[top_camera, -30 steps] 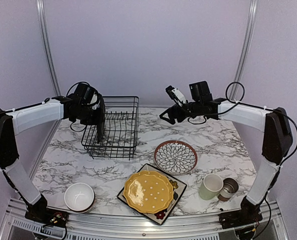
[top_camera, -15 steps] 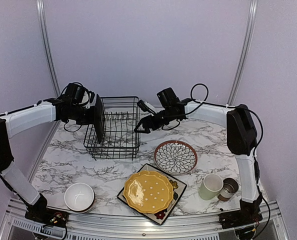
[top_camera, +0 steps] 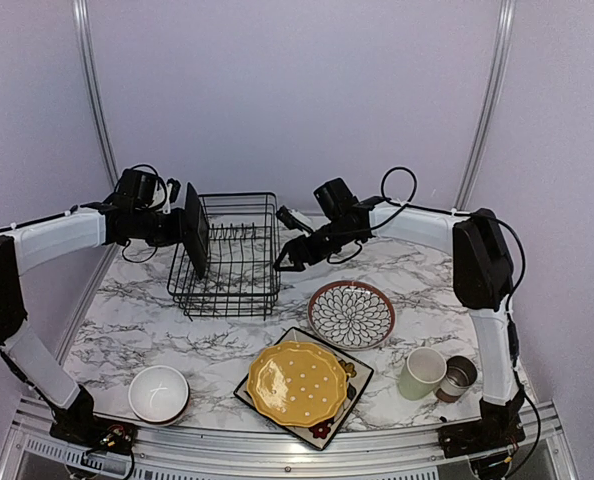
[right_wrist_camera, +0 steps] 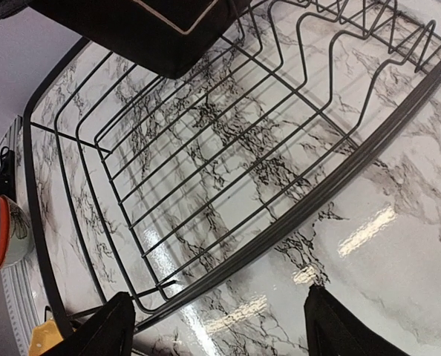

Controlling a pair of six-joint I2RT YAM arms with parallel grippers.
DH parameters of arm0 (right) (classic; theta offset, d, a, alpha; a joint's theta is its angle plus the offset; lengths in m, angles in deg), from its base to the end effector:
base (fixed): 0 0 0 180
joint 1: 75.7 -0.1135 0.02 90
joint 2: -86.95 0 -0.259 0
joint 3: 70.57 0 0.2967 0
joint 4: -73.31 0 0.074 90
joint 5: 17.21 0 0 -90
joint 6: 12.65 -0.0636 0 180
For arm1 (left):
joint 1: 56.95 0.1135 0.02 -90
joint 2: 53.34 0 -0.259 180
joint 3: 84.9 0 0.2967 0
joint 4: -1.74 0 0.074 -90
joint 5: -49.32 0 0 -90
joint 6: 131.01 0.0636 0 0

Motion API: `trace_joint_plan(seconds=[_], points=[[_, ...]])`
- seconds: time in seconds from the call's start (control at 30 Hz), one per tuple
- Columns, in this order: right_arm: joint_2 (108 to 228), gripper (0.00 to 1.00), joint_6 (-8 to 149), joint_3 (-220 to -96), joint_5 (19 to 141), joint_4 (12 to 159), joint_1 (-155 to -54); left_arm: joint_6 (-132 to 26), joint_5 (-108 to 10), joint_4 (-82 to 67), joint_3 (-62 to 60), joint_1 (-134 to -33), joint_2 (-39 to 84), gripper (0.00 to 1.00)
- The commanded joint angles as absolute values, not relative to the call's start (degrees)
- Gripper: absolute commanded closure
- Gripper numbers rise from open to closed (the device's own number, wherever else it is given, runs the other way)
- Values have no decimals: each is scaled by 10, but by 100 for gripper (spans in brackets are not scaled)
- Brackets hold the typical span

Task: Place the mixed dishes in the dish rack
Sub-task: Move the plate to the dish rack.

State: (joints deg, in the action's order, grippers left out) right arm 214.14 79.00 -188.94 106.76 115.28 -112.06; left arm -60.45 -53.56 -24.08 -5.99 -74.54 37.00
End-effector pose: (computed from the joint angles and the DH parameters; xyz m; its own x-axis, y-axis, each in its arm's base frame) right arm 0.4217 0.3546 0.1761 -0.6014 -0.4724 -0.6444 -0.7938 0.4450 0.4146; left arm 0.3967 -0.1406 0.2314 -0.6984 -0.1189 -0.7057 0.2453 0.8866 -0.3922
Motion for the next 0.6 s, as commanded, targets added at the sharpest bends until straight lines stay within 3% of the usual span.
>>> trace_joint_plan(seconds=[0.0,0.57], points=[[2156,24,806,-1900,1058,1170,-1118,-571,-535,-159,24,-739,385,100],[2161,24,803,-1895,1074,1172,-1118,-549,-535,-264,197,-715,544,100]])
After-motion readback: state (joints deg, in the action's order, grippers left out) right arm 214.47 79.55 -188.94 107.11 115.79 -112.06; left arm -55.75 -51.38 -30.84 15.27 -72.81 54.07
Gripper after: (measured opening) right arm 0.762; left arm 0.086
